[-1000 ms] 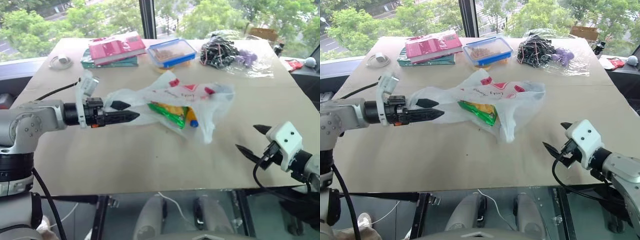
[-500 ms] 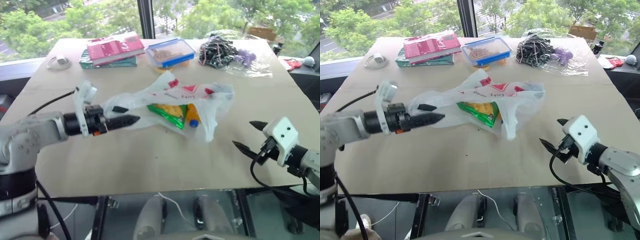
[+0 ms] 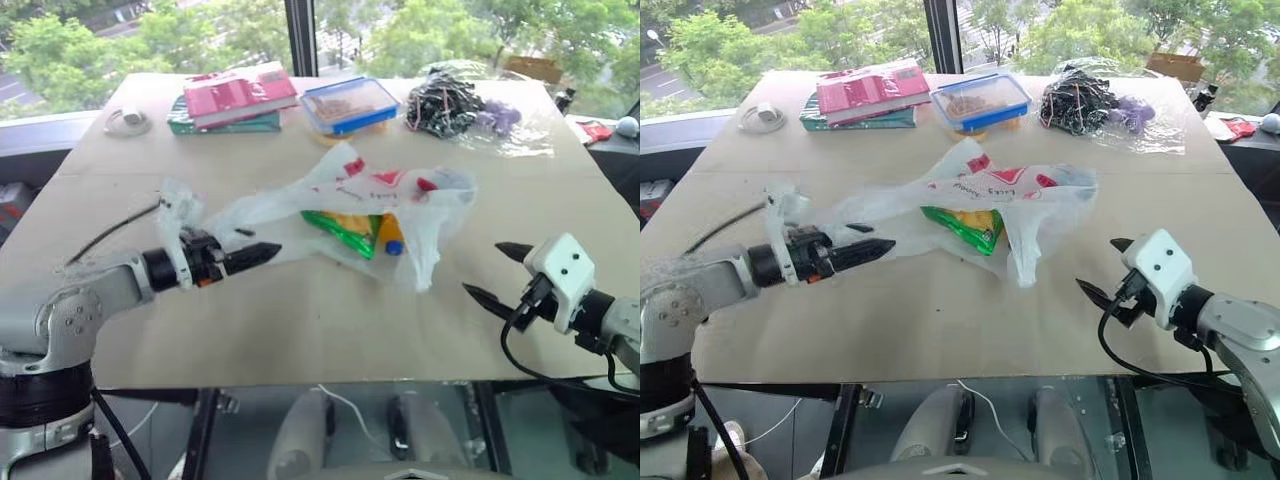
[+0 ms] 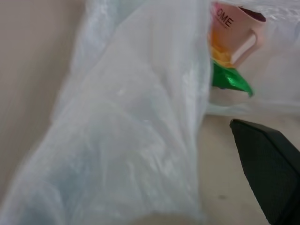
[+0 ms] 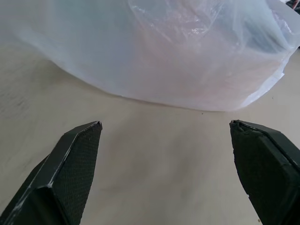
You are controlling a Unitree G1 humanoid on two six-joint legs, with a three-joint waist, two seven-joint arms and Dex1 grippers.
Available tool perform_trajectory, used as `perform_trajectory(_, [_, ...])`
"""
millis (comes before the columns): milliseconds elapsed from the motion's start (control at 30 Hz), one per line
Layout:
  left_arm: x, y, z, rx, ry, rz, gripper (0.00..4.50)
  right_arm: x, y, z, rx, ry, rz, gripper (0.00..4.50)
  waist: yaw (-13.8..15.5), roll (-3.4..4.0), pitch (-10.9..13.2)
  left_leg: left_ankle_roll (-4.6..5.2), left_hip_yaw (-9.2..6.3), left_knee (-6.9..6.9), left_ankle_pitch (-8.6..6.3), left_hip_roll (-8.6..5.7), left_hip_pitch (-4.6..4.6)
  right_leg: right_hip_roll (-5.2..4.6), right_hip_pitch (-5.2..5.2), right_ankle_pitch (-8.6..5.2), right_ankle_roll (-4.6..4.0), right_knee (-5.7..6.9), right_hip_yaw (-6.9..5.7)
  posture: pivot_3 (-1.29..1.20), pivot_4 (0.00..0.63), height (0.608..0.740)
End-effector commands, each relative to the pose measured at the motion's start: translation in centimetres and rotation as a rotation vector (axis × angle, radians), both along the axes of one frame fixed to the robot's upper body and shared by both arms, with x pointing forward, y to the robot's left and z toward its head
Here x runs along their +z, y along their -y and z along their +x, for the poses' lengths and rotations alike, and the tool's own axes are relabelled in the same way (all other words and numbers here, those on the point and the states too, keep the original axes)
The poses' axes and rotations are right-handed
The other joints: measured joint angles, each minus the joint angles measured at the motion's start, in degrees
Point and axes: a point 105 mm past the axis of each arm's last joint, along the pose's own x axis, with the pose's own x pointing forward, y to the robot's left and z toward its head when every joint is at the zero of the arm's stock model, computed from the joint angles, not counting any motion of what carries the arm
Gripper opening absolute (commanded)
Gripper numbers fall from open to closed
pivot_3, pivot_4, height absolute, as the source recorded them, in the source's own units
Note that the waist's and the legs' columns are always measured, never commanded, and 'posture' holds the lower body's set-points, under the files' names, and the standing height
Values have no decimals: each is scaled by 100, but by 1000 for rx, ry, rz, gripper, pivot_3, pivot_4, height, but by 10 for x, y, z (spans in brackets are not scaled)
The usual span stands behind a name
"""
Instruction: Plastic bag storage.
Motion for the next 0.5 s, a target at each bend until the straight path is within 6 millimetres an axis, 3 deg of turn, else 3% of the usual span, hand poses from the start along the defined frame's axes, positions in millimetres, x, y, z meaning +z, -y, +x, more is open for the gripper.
perform_trajectory(33, [21,-14,-6,71,102,65,4500,13,-3,-2,16,46,-15,4424,-2,-6,-1,0,-2,0,0,1,0,7,0,3,-7,1,1,0,150,740])
perform_trajectory(167, [30,-27,-36,-17,213,71,4500,12,-5,-8,49,18,-7,4424,-102,1,-4,-2,19,-14,-1,2,15,-3,-2,-10,-32,0,22,0,150,740])
perform_trajectory(267, [22,-45,-57,-58,232,161,4500,10,-2,-24,71,-31,-3,4424,-81,3,-5,-3,17,-17,-2,3,14,-21,-2,-11,-35,-8,19,0,150,740])
perform_trajectory(500, [11,-65,-71,-83,227,253,4500,3,21,-43,-7,-99,-36,4424,16,4,-24,-30,6,-30,-17,3,10,-52,1,-13,-35,-44,13,0,150,740])
